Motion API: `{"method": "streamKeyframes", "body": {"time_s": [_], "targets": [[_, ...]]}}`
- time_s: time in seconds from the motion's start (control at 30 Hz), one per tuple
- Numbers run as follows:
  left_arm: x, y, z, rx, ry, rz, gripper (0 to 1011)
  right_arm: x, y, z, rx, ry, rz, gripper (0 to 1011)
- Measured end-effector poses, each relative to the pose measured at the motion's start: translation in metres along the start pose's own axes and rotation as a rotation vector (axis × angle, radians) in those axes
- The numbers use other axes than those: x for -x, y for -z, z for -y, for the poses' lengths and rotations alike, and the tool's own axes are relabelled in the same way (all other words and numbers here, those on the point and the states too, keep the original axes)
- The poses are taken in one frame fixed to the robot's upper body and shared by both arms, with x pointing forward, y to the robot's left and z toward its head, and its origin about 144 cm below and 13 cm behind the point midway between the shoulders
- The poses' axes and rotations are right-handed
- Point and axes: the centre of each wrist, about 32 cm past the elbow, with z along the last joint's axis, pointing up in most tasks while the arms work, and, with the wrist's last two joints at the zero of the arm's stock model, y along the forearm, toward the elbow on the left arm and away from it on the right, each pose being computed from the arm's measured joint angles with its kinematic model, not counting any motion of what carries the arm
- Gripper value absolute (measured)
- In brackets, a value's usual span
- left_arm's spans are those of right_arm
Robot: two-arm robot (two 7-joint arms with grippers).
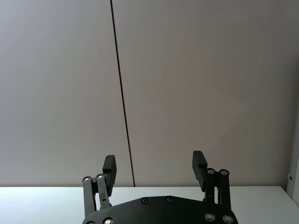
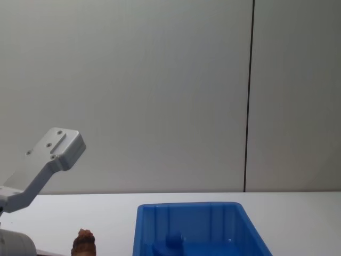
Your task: Pick up the two dolls from the table and place them into the box.
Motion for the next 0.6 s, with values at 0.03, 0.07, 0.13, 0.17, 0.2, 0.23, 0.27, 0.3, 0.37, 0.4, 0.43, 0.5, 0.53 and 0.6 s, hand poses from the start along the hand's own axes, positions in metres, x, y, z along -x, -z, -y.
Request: {"method": "streamKeyframes", "body": {"time_s": [0.03, 0.07, 0.13, 0.17, 0.2, 0.23, 0.27, 0.3, 0.37, 0.4, 0.43, 0.5, 0.53, 0.6], "targets": [[0.0, 0.0, 0.0002, -0.001, 0.0, 0.0, 621, 0.0, 0.0, 0.0, 0.0, 0.0, 0.0, 1001], [0.0001, 0.0, 0.0004, -0.002, -0.001, -0.001, 599, 0.0, 0.0, 0.0, 0.0, 0.0, 0.0, 1001], [0.0001, -0.0002, 0.0006, -0.002, -0.002, -0.002, 501, 0.0, 0.0, 0.0, 0.0, 0.0, 0.0, 1001], [0.0002, -0.0003, 0.0008, -0.003, -0.002, -0.002, 479, 0.0, 0.0, 0.0, 0.0, 0.0, 0.0, 1001], [0.0002, -0.0004, 0.001, -0.003, -0.003, -0.002, 458, 0.0, 0.0, 0.0, 0.0, 0.0, 0.0, 1001], [0.0002, -0.0004, 0.0011, -0.003, -0.003, -0.003, 416, 0.0, 0.0, 0.0, 0.0, 0.0, 0.0, 1001], [0.0002, -0.0004, 0.0012, -0.004, -0.003, -0.003, 395, 0.0, 0.0, 0.0, 0.0, 0.0, 0.0, 1001], [0.0003, -0.0005, 0.0013, -0.004, -0.003, -0.003, 383, 0.0, 0.0, 0.0, 0.0, 0.0, 0.0, 1001], [0.0003, -0.0005, 0.0014, -0.004, -0.003, -0.004, 376, 0.0, 0.0, 0.0, 0.0, 0.0, 0.0, 1001], [0.0002, -0.0005, 0.0014, -0.004, -0.003, -0.004, 376, 0.0, 0.0, 0.0, 0.0, 0.0, 0.0, 1001], [0.0001, -0.0006, 0.0014, -0.004, -0.004, -0.004, 372, 0.0, 0.0, 0.0, 0.0, 0.0, 0.0, 1001], [-0.0001, -0.0006, 0.0014, -0.003, -0.005, -0.003, 372, 0.0, 0.0, 0.0, 0.0, 0.0, 0.0, 1001], [-0.0004, -0.0007, 0.0013, -0.002, -0.006, -0.003, 372, 0.0, 0.0, 0.0, 0.0, 0.0, 0.0, 1001], [-0.0013, -0.0011, 0.0008, 0.006, -0.009, -0.002, 372, 0.0, 0.0, 0.0, 0.0, 0.0, 0.0, 1001]]}}
